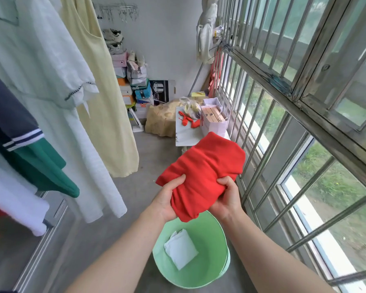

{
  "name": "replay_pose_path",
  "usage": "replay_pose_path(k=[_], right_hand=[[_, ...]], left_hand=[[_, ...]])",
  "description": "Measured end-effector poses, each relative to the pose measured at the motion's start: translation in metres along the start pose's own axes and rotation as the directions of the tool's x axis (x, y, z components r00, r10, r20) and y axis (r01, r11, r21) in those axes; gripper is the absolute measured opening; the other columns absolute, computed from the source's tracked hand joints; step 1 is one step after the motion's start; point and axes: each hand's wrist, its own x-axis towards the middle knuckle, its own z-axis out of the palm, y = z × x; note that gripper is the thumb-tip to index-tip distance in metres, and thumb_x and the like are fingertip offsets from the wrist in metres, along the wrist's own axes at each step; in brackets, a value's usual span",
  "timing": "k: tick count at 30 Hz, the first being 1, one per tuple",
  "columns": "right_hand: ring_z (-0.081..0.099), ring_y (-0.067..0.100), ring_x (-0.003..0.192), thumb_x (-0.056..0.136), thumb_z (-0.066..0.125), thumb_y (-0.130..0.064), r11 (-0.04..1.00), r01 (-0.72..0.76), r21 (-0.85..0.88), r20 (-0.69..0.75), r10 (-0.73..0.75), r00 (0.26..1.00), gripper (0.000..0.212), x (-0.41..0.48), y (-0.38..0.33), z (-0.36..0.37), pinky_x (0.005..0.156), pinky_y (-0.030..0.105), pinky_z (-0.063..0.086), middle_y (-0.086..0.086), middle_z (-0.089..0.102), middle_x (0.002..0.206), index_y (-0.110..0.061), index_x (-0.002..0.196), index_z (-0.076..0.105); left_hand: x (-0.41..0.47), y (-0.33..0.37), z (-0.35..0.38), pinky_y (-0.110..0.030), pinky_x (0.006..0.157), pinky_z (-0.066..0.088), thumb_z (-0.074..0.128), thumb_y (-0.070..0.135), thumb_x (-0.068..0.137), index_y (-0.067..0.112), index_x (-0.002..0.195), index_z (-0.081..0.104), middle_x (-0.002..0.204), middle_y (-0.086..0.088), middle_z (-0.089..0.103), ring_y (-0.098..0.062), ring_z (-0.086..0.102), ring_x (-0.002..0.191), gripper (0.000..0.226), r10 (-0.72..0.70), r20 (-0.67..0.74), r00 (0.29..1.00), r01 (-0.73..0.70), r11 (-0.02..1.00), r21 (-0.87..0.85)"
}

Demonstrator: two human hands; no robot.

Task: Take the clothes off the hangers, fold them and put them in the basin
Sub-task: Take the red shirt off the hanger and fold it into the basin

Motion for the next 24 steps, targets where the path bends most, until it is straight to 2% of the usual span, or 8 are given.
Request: replay_pose_path(k=[7, 10, 12, 15, 17, 20, 22, 24], right_hand=[[0.053, 0.031, 0.113, 0.037, 0.072, -0.007, 0.979, -0.105, -0.174, 0.073, 0.119, 0.99, 0.083, 0.028, -0.023, -0.039, 0.111, 0.05, 0.03, 0.017, 0.057, 0.127, -0.006, 0.119, 0.057], [0.064, 0.025, 0.091, 0.034, 0.08, -0.013, 0.949, -0.203, -0.239, 0.032, 0.217, 0.976, 0.08, 0.047, -0.038, -0.065, 0.084, 0.038, 0.05, 0.01, 0.066, 0.111, -0.011, 0.112, 0.061], [0.064, 0.02, 0.079, 0.028, 0.085, -0.018, 0.929, -0.264, -0.259, -0.031, 0.266, 0.964, 0.082, 0.062, -0.049, -0.079, 0.07, 0.031, 0.053, 0.006, 0.069, 0.098, -0.015, 0.106, 0.062], [0.064, 0.017, 0.074, 0.022, 0.09, -0.028, 0.875, -0.337, -0.349, -0.109, 0.319, 0.942, 0.086, 0.091, -0.066, -0.098, 0.071, 0.031, 0.052, 0.003, 0.07, 0.089, -0.017, 0.103, 0.063], [0.068, 0.016, 0.079, 0.027, 0.092, -0.038, 0.804, -0.395, -0.443, -0.116, 0.386, 0.915, 0.091, 0.108, -0.072, -0.109, 0.078, 0.033, 0.052, 0.001, 0.072, 0.096, -0.022, 0.112, 0.063], [0.066, 0.019, 0.102, 0.052, 0.085, -0.051, 0.692, -0.428, -0.581, -0.06, 0.488, 0.871, 0.083, 0.126, -0.074, -0.116, 0.087, 0.043, 0.054, 0.003, 0.066, 0.122, -0.026, 0.127, 0.057], [0.062, 0.023, 0.109, 0.062, 0.08, -0.05, 0.579, -0.476, -0.662, -0.138, 0.53, 0.837, 0.077, 0.14, -0.073, -0.126, 0.088, 0.048, 0.051, 0.004, 0.063, 0.126, -0.025, 0.129, 0.054], [0.061, 0.025, 0.109, 0.065, 0.075, -0.049, 0.339, -0.533, -0.775, -0.316, 0.522, 0.792, 0.071, 0.153, -0.067, -0.136, 0.089, 0.051, 0.051, 0.001, 0.063, 0.123, -0.026, 0.128, 0.052]], left_hand=[[0.033, -0.004, -0.018, -0.038, 0.081, 0.053, 0.064, 0.008, 0.075, 0.002, 0.102, 0.067, 0.094, -0.015, 0.073, -0.024, 0.072, 0.079, 0.028, 0.016, -0.173, 0.985, -0.012, 1.0, 0.023], [0.051, -0.008, -0.026, -0.037, 0.078, 0.051, 0.055, 0.003, 0.084, 0.001, 0.095, 0.066, 0.081, -0.015, 0.073, -0.022, 0.072, 0.069, 0.015, 0.015, -0.259, 0.966, 0.001, 0.998, 0.059], [0.061, -0.011, -0.031, -0.036, 0.074, 0.05, 0.048, -0.001, 0.089, 0.001, 0.087, 0.065, 0.07, -0.013, 0.072, -0.02, 0.071, 0.06, 0.017, 0.005, -0.313, 0.95, 0.024, 0.996, 0.087], [0.079, -0.017, -0.038, -0.033, 0.068, 0.051, 0.047, -0.005, 0.086, 0.002, 0.08, 0.063, 0.061, -0.011, 0.069, -0.019, 0.068, 0.051, 0.018, 0.026, -0.427, 0.904, 0.033, 0.991, 0.131], [0.091, -0.022, -0.046, -0.03, 0.061, 0.054, 0.055, -0.003, 0.078, 0.003, 0.083, 0.064, 0.064, -0.011, 0.07, -0.02, 0.068, 0.053, 0.012, 0.042, -0.489, 0.871, 0.028, 0.991, 0.134], [0.105, -0.033, -0.06, -0.029, 0.058, 0.057, 0.058, -0.002, 0.074, 0.003, 0.09, 0.065, 0.074, -0.013, 0.071, -0.022, 0.069, 0.06, 0.018, 0.041, -0.53, 0.847, 0.03, 0.992, 0.125], [0.115, -0.041, -0.071, -0.036, 0.072, 0.057, 0.062, 0.001, 0.06, 0.003, 0.093, 0.066, 0.084, -0.017, 0.069, -0.026, 0.068, 0.07, 0.033, 0.036, -0.555, 0.831, 0.036, 0.992, 0.12], [0.124, -0.048, -0.083, -0.045, 0.087, 0.053, 0.058, 0.004, 0.049, 0.002, 0.098, 0.065, 0.093, -0.019, 0.066, -0.029, 0.065, 0.079, 0.05, 0.03, -0.577, 0.816, 0.045, 0.992, 0.115]])
